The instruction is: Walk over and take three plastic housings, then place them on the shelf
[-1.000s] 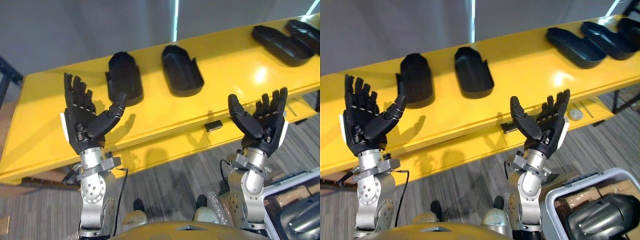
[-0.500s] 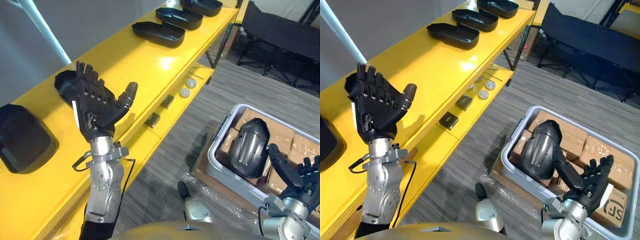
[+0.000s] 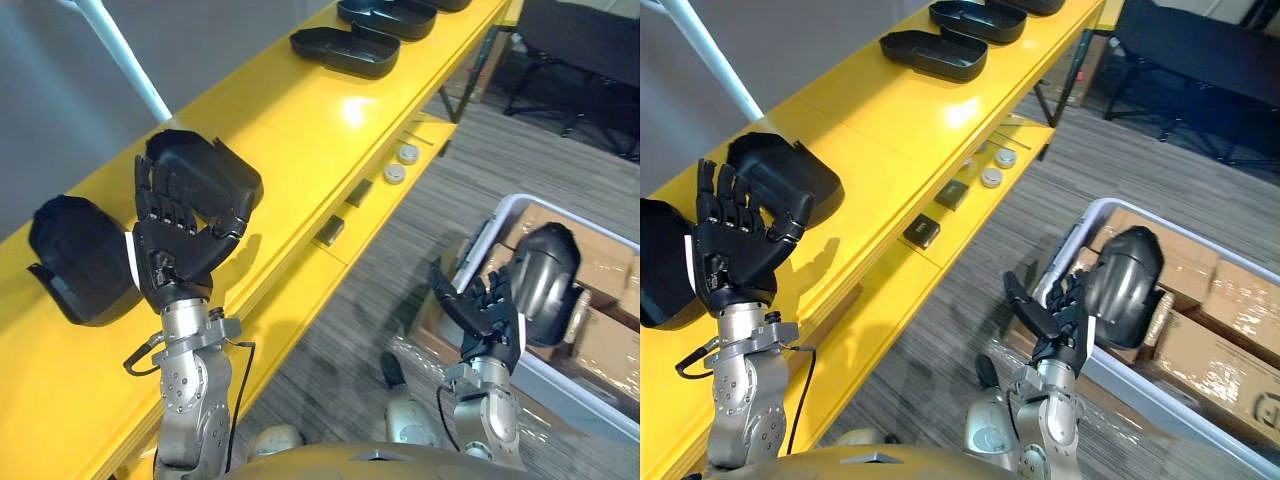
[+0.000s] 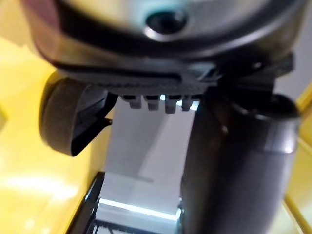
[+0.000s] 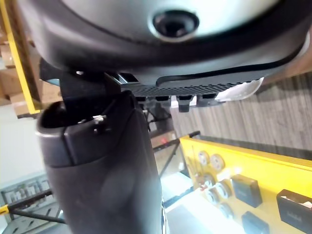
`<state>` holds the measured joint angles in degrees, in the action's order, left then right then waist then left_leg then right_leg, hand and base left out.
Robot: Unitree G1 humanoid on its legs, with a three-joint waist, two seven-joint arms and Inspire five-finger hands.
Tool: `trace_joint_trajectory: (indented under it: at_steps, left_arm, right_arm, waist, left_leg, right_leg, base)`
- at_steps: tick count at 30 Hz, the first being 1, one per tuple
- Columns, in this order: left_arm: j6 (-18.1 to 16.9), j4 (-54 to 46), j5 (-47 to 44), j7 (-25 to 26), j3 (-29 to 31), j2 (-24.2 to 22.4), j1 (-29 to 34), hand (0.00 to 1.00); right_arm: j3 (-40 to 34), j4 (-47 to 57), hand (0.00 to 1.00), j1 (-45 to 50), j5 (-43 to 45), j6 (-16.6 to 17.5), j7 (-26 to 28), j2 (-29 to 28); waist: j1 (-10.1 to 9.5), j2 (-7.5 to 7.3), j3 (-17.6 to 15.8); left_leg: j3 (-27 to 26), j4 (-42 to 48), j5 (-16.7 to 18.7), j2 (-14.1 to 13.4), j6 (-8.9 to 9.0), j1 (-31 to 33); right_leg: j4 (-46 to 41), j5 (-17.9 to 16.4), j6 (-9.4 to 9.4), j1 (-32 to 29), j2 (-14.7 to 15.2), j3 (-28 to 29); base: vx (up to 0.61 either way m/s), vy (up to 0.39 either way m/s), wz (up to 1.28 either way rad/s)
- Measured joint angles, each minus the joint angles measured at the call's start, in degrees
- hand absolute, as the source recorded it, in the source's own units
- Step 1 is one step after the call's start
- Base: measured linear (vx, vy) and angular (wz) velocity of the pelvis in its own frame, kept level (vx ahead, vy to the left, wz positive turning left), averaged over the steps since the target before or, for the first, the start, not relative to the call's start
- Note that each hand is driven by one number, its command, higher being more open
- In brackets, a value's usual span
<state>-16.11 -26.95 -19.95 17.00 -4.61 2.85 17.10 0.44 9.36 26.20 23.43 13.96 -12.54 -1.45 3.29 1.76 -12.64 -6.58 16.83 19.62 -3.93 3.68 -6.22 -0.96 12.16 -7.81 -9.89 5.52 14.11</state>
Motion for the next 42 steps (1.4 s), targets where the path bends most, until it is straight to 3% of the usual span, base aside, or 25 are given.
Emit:
trace_joint_trajectory:
  at_steps: [1, 2, 3, 4, 5, 6, 8, 9, 11, 13, 14, 15, 16, 17, 18, 19, 20, 21, 22, 23, 24, 27, 31, 36, 42]
  left_arm:
    - [0.0, 0.0, 0.0, -0.1, -0.3, 0.0, 0.6, 1.00]
    - [0.2, 0.2, 0.0, -0.2, -0.3, 0.0, 0.8, 1.00]
    - [0.4, 0.7, 0.0, -0.1, 0.6, 0.1, 0.6, 1.00]
    - [0.5, 0.9, 0.0, -0.1, 1.2, 0.1, 0.4, 1.00]
    - [0.6, 2.8, 0.0, -0.8, 1.6, 0.4, -1.5, 1.00]
    - [1.2, 3.5, 0.0, -1.2, 1.7, 0.4, -2.1, 1.00]
    - [1.4, 4.0, -0.4, -2.8, 1.0, 0.2, -1.0, 1.00]
    - [1.4, 4.5, -2.2, -4.1, 1.0, 0.0, -0.4, 1.00]
    - [1.2, 6.4, -7.1, -5.6, 1.0, 0.6, -0.3, 1.00]
    - [0.9, 9.8, -7.0, -4.9, 0.9, 0.5, -0.3, 1.00]
    - [0.9, 11.8, -7.0, -4.0, 0.6, 0.6, -0.3, 1.00]
    - [0.9, 13.3, -7.6, -3.1, 0.3, 0.8, -0.3, 1.00]
    - [0.9, 14.1, -8.2, -2.8, -0.1, 1.2, -0.5, 1.00]
    - [1.5, 16.2, -9.6, -2.2, -1.7, 0.7, -1.0, 1.00]
    - [1.8, 17.3, -10.4, -2.1, -3.3, 0.0, -0.6, 1.00]
    - [2.6, 17.9, -11.6, -2.2, -6.7, -0.7, -0.2, 1.00]
    - [2.7, 17.9, -11.6, -2.3, -8.2, -0.9, 0.1, 1.00]
    - [2.7, 17.7, -11.4, -3.2, -10.8, -1.0, 0.6, 1.00]
    - [2.7, 17.4, -11.3, -4.1, -12.7, -1.0, 0.7, 1.00]
    - [2.7, 17.3, -11.3, -4.8, -13.2, -1.0, 0.7, 1.00]
    - [2.7, 17.2, -11.3, -5.7, -13.6, -1.0, 0.9, 1.00]
    - [2.7, 17.0, -11.2, -6.7, -13.1, -0.6, 1.0, 1.00]
    - [4.1, 17.0, -11.1, -8.6, -12.5, 0.1, 1.3, 1.00]
    - [5.3, 17.0, -8.4, -13.2, -12.7, 3.1, 0.6, 1.00]
    - [5.2, 19.0, -8.7, -14.7, -12.7, 4.4, -3.9, 1.00]
  right_arm:
    - [0.1, 0.9, 1.00, 0.4, 0.0, 0.2, 0.9, 0.1]
    - [0.1, 1.3, 1.00, 0.1, 0.0, 0.5, 1.8, 0.2]
    - [0.2, 1.3, 1.00, -2.3, 0.1, 0.5, 2.7, 0.9]
    - [0.3, 1.4, 1.00, -4.0, 0.1, 0.7, 3.2, 1.3]
    - [0.1, 0.9, 1.00, -5.8, 0.2, 2.0, 3.4, 1.9]
    - [0.3, -1.9, 1.00, -8.3, 0.1, 2.9, 3.0, 2.8]
    - [2.0, -7.1, 1.00, -11.4, -0.1, 4.4, 1.0, 4.3]
    - [3.5, -10.6, 1.00, -13.4, -0.1, 4.7, -0.3, 4.4]
    - [6.3, -14.3, 1.00, -15.1, -0.2, 4.9, -1.0, 3.6]
    - [8.7, -14.7, 1.00, -15.4, -0.8, 4.9, -1.0, 3.2]
    - [9.8, -14.7, 1.00, -15.6, -2.9, 4.7, -0.9, 3.2]
    - [10.5, -14.3, 1.00, -15.7, -7.8, 3.4, -0.8, 3.2]
    - [10.8, -13.8, 1.00, -15.6, -10.3, 2.4, -0.6, 3.4]
    - [10.9, -13.2, 1.00, -15.6, -14.1, 0.2, 0.0, 4.8]
    - [10.9, -12.7, 1.00, -14.8, -15.6, -1.3, 0.9, 6.3]
    - [10.6, -12.0, 1.00, -13.4, -16.9, -2.3, 1.9, 8.3]
    - [10.1, -11.7, 1.00, -12.5, -17.4, -2.6, 2.1, 8.9]
    - [8.7, -10.6, 1.00, -10.1, -18.2, -3.0, 2.1, 9.5]
    - [6.9, -9.7, 1.00, -8.4, -18.5, -3.0, 2.1, 10.0]
    - [6.2, -9.5, 1.00, -8.0, -18.5, -3.0, 2.1, 10.3]
    - [5.4, -9.5, 1.00, -8.0, -17.8, -3.0, 2.1, 11.0]
    - [5.9, -9.6, 1.00, -9.5, -13.1, -3.0, 1.5, 10.9]
    - [5.6, -15.2, 1.00, -15.9, -11.4, -3.2, -3.1, 10.2]
    - [-1.2, -30.5, 1.00, -32.8, -10.0, -3.6, -6.6, 13.0]
    - [-6.6, -45.6, 1.00, -58.1, -5.7, -4.7, -9.7, 26.0]
  waist:
    - [-0.02, -0.60, -0.4]
    - [0.03, -1.15, -0.7]
    - [-0.30, -1.21, -0.9]
    - [-0.80, -0.78, -1.1]
    - [-0.83, -0.42, -1.5]
    - [-0.89, -0.12, -1.5]
    - [-1.70, 0.66, -1.4]
    - [-2.96, 1.08, -1.3]
    - [-4.52, 0.93, -1.0]
    - [-4.80, 0.32, -0.7]
    - [-4.75, -0.51, -0.2]
    - [-4.72, -2.29, 0.8]
    - [-4.51, -3.09, 1.2]
    - [-4.26, -2.46, 1.6]
    - [-3.47, -1.36, 2.2]
    - [-2.25, -0.33, 2.8]
    - [-1.84, -0.27, 2.8]
    - [-1.46, -0.97, 2.7]
    - [-1.47, -1.06, 2.7]
    - [-1.47, -0.72, 2.9]
    - [-1.54, 0.01, 3.3]
    - [-2.13, 0.67, 4.2]
    - [-3.66, -0.31, 3.9]
    - [-5.31, -1.84, 2.7]
    - [-8.12, -0.98, -4.7]
  left_leg:
    - [-1.6, 0.9, 0.6, 0.2, -0.31, -0.4]
    - [-3.4, 2.1, 0.8, 0.4, -0.74, -0.3]
    - [-5.7, 2.6, 0.0, 0.2, -2.16, 0.8]
    - [-6.7, 2.3, -0.5, -0.6, -2.94, 1.4]
    - [-9.1, 0.6, -1.3, -0.6, -2.94, 1.6]
    - [-10.7, -0.8, -3.1, -1.0, -3.26, 1.3]
    - [-12.5, -2.5, -5.0, -2.7, -3.00, 0.8]
    - [-13.9, -2.8, -5.8, -4.3, -2.32, 1.1]
    - [-16.1, -3.1, -7.3, -6.2, -1.09, 1.9]
    - [-17.9, -2.6, -8.5, -8.0, 0.44, 3.3]
    - [-19.0, -1.0, -8.9, -9.8, 1.29, 5.0]
    - [-20.1, 0.8, -9.5, -11.3, 2.22, 6.7]
    - [-20.5, 1.6, -9.7, -11.9, 2.88, 7.2]
    - [-20.5, 2.4, -10.7, -14.8, 4.33, 7.4]
    - [-20.0, 2.4, -11.6, -17.0, 4.75, 7.4]
    - [-19.5, 2.8, -13.8, -19.2, 3.71, 7.3]
    - [-19.4, 3.5, -15.2, -20.1, 2.95, 7.5]
    - [-19.0, 4.2, -15.4, -20.6, 3.95, 8.1]
    - [-18.4, 1.5, -14.5, -18.6, 5.19, 7.8]
    - [-18.1, 0.1, -14.6, -17.3, 4.99, 7.9]
    - [-17.4, -2.9, -14.6, -14.2, 4.07, 7.8]
    - [-10.7, -6.8, -13.8, -11.0, 3.54, 6.9]
    - [-12.1, -8.3, -14.0, -8.6, 3.97, 7.1]
    - [-10.5, -7.5, -14.0, -4.8, 3.25, 10.0]
    - [-6.3, 0.2, -13.1, -4.3, 1.40, 19.4]
  right_leg:
    - [0.1, 1.1, 0.24, 0.0, -0.1, -1.0]
    - [0.3, 3.9, 1.99, -0.7, -0.4, -3.0]
    - [3.2, 11.9, 5.27, -2.1, -1.8, -5.4]
    - [5.3, 15.9, 7.64, -2.5, -1.7, -6.5]
    - [-7.2, 3.3, 10.75, -6.3, -0.7, -14.7]
    - [-21.9, -7.5, 11.78, -8.3, 1.7, -21.1]
    - [-34.0, -14.0, 11.70, -6.9, 6.7, -27.4]
    - [-37.4, -14.9, 11.28, -4.9, 10.4, -29.3]
    - [-38.5, -14.6, 10.84, -2.1, 15.9, -30.3]
    - [-35.2, -13.4, 9.17, 0.6, 19.9, -30.5]
    - [-28.4, -12.1, 7.20, 2.9, 20.1, -30.7]
    - [-19.1, -7.6, 3.32, 6.1, 18.8, -31.7]
    - [-16.3, -8.5, 0.59, 7.4, 17.9, -32.9]
    - [-13.7, -12.0, -3.22, 8.9, 15.2, -35.6]
    - [-12.8, -13.8, -2.95, 9.6, 12.8, -36.8]
    - [-11.0, -15.3, -1.47, 11.4, 10.2, -37.9]
    - [-10.2, -15.5, -1.09, 12.2, 9.4, -38.1]
    - [-8.4, -15.8, -0.48, 13.6, 9.0, -37.7]
    - [-7.2, -15.9, -0.34, 14.0, 8.5, -37.4]
    - [-6.6, -15.9, -0.33, 13.8, 8.3, -37.3]
    - [-5.8, -15.9, -0.29, 13.5, 7.8, -36.4]
    - [-5.7, -15.4, -0.70, 10.2, 7.9, -33.1]
    - [-5.0, -11.6, -1.05, 7.4, 9.8, -32.5]
    - [-1.7, -5.2, -1.30, 7.1, 13.0, -34.8]
    - [-0.4, -0.4, -0.49, 4.2, 13.8, -38.0]
  base:
    - [-0.12, 0.041, -0.91]
    - [-0.19, 0.058, -1.29]
    - [-0.26, 0.037, -1.31]
    - [-0.27, 0.027, -1.31]
    - [-0.33, 0.013, -0.85]
    - [-0.23, 0.028, -0.64]
    - [-0.17, 0.006, -0.56]
    - [-0.10, -0.064, -0.70]
    - [-0.06, -0.213, -0.75]
    - [-0.03, -0.334, -0.74]
    - [-0.03, -0.462, -0.84]
    - [-0.02, -0.519, -0.74]
    - [-0.03, -0.562, -0.70]
    - [-0.01, -0.542, -0.48]
    - [0.01, -0.584, -0.37]
    - [0.03, -0.430, -0.12]
    - [0.04, -0.357, -0.10]
    - [0.00, -0.225, -0.30]
    - [-0.02, -0.184, -0.41]
    - [-0.01, -0.096, -0.64]
    - [0.01, -0.062, -0.65]
    - [0.01, -0.019, -0.60]
    - [-0.06, 0.116, -0.32]
    - [-0.10, 0.147, 0.13]
    - [-0.17, 0.093, 0.27]
